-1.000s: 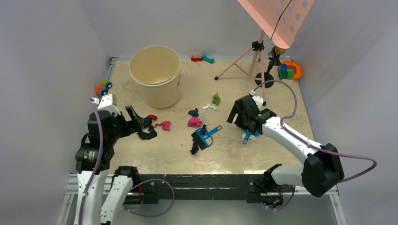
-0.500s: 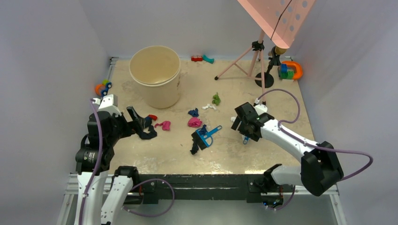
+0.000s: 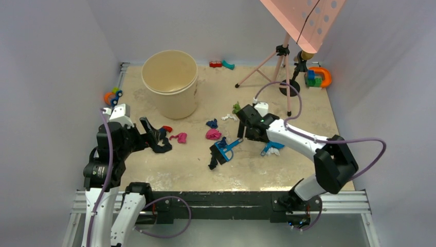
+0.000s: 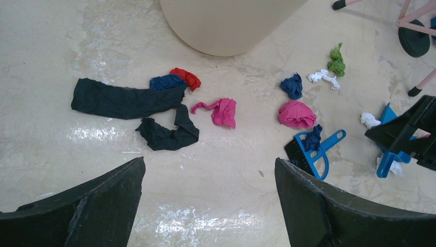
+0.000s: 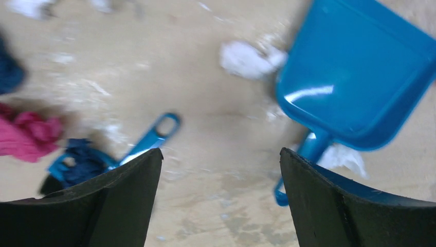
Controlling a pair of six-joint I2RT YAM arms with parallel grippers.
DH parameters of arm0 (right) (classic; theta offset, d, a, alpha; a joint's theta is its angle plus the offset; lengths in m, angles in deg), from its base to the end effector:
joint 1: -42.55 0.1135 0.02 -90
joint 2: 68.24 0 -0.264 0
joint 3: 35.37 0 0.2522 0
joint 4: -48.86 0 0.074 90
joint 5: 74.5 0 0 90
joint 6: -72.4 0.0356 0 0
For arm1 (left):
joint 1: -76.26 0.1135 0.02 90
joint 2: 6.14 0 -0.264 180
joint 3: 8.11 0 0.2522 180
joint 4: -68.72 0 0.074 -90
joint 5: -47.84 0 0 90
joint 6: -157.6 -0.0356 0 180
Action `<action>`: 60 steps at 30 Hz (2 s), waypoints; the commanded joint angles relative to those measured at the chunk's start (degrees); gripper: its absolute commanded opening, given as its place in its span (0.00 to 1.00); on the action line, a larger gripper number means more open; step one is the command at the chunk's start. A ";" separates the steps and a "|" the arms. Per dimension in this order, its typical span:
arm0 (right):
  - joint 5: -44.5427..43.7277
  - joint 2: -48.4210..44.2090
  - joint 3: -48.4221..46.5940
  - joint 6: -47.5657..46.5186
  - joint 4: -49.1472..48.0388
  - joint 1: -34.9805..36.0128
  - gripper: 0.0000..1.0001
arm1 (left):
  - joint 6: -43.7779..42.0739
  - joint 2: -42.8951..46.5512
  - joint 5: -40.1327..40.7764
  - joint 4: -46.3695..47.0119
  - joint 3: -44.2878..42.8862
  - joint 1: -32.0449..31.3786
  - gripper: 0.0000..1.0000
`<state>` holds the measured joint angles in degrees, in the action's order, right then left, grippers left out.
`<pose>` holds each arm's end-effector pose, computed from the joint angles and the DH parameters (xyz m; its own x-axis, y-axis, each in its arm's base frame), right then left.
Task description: Sweep away the paper scraps from the table
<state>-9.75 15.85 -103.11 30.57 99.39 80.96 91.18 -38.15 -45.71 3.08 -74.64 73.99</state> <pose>0.2261 0.1599 0.2074 -0.8015 0.2246 -0.5542 0.2497 0.9678 0.0309 0.0975 -0.0061 0.3397 -0.5103 -0.3793 -0.7718 -0.1218 0.9203 -0.3718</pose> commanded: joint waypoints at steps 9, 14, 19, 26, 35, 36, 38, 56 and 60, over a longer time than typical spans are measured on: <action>0.10 12.93 -13.92 -3.88 -0.40 6.14 0.86 | 1.12 -0.51 -1.01 1.96 0.11 0.31 0.99; 5.05 15.05 -13.85 11.29 -0.49 6.15 0.83 | 1.08 -0.68 -1.27 2.05 0.12 0.29 0.99; 5.92 17.16 -15.51 23.51 2.82 5.99 0.78 | 1.08 -0.47 -1.46 2.01 0.12 0.32 0.99; 6.93 18.80 -14.09 36.35 6.69 3.53 0.57 | 1.12 0.55 -0.95 1.76 0.21 0.29 0.99; 7.94 24.72 -14.96 37.69 8.33 1.57 0.33 | 1.30 1.66 -0.48 1.68 0.29 0.26 0.99; 7.71 24.69 -14.48 37.89 8.10 1.55 0.33 | 1.31 1.68 -0.41 1.62 0.29 0.32 0.99; 7.28 24.31 -14.05 37.90 7.56 1.52 0.32 | 1.30 1.78 -0.48 1.66 0.25 0.24 0.98; -10.85 -2.11 -9.44 23.24 -1.15 1.61 0.29 | 2.92 -3.30 -22.26 9.80 3.19 0.33 1.00; -13.26 -7.22 -6.29 17.13 -7.99 1.61 0.28 | 7.76 -6.30 -28.54 13.37 5.31 0.09 0.99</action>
<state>-16.68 12.99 -112.07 55.59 99.13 82.60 93.69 -41.95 -65.16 10.36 -71.23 73.97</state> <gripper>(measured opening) 0.286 0.994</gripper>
